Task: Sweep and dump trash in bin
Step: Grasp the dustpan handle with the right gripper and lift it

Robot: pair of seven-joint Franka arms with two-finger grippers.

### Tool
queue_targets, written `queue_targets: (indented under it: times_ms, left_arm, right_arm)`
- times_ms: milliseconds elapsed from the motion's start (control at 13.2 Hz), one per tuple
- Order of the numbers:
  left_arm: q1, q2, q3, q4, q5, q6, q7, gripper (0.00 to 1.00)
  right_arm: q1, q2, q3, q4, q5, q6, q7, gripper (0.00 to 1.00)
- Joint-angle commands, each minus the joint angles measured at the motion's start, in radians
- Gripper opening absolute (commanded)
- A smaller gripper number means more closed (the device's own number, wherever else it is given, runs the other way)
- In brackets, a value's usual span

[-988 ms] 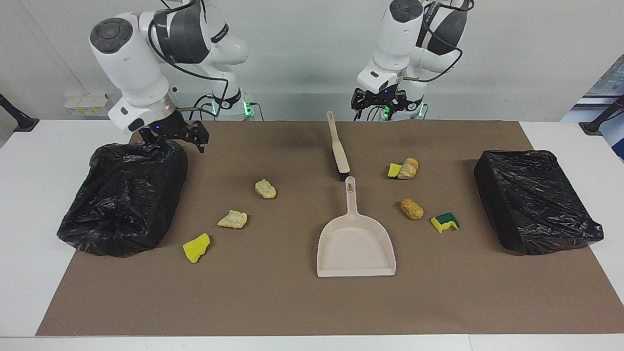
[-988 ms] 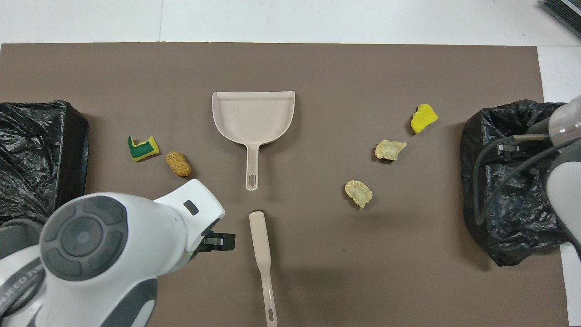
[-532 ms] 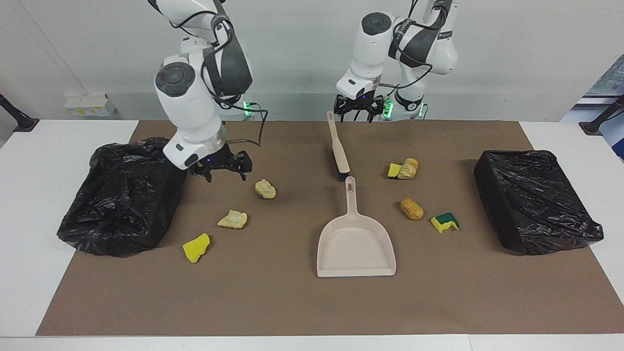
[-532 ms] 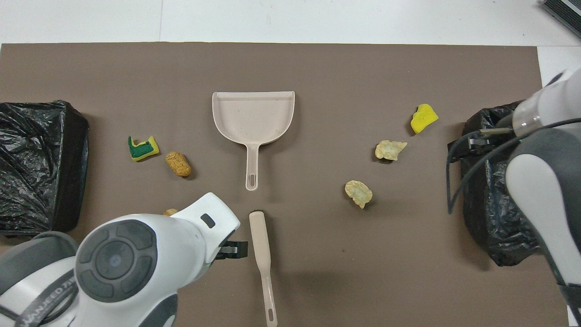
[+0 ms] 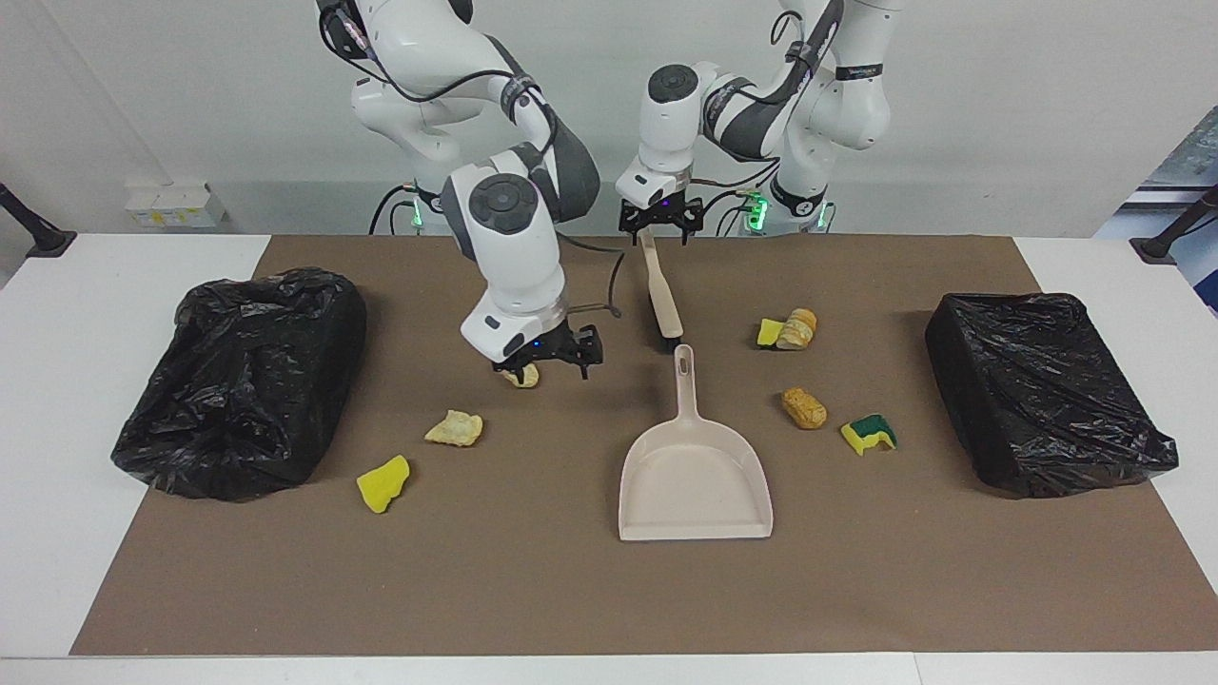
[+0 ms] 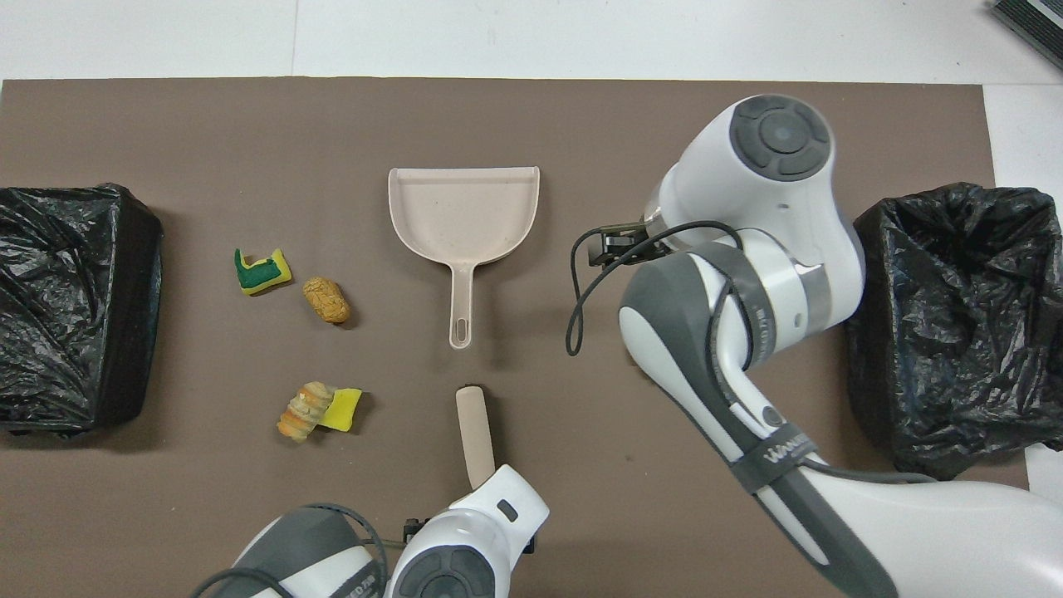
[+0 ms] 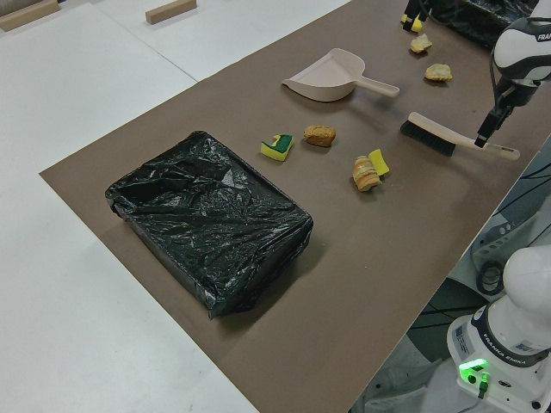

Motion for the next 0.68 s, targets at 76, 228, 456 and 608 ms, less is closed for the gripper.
queue_targets:
  times_ms: [76, 228, 456, 608]
  left_arm:
    - [-0.044, -0.001, 0.019, -0.08, -0.012, 0.093, -0.048, 1.0]
    - [-0.043, 0.0, 0.019, -0.08, -0.016, 0.095, -0.051, 0.91]
    - [-0.037, 0.006, 0.019, -0.074, -0.018, 0.092, -0.051, 0.45]
    - [-0.032, 0.01, 0.02, -0.066, -0.018, 0.084, -0.042, 0.1]
  right_arm:
    - [0.105, 0.142, 0.0, 0.142, -0.023, 0.031, 0.176, 1.0]
    - [0.162, 0.206, -0.008, 0.211, -0.027, 0.033, 0.256, 1.0]
    - [0.217, 0.297, -0.008, 0.3, -0.098, 0.05, 0.35, 1.0]
    - [0.242, 0.315, -0.008, 0.299, -0.11, 0.067, 0.361, 1.0]
